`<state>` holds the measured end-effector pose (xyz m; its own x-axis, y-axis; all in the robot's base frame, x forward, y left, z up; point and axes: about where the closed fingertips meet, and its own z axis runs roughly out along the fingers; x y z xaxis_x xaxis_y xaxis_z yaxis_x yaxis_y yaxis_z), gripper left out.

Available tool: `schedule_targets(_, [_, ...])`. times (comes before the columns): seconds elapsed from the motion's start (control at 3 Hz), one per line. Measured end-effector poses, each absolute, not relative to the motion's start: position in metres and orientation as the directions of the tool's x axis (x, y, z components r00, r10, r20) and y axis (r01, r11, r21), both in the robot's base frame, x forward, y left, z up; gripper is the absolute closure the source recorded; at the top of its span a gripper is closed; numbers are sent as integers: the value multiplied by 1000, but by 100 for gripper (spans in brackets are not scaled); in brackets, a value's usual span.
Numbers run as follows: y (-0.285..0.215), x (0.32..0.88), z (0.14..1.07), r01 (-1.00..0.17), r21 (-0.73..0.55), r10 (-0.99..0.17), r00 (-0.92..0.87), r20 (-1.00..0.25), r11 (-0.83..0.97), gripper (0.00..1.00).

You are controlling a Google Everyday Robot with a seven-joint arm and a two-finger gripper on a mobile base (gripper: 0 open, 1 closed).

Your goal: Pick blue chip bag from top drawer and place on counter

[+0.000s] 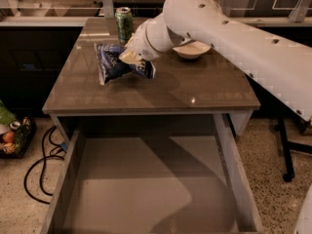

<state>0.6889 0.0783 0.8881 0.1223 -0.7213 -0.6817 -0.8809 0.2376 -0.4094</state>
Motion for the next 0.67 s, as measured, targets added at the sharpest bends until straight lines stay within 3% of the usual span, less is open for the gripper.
schedule_targets(0.67, [82,688,886,-883,-407,-721,125,-681,232,36])
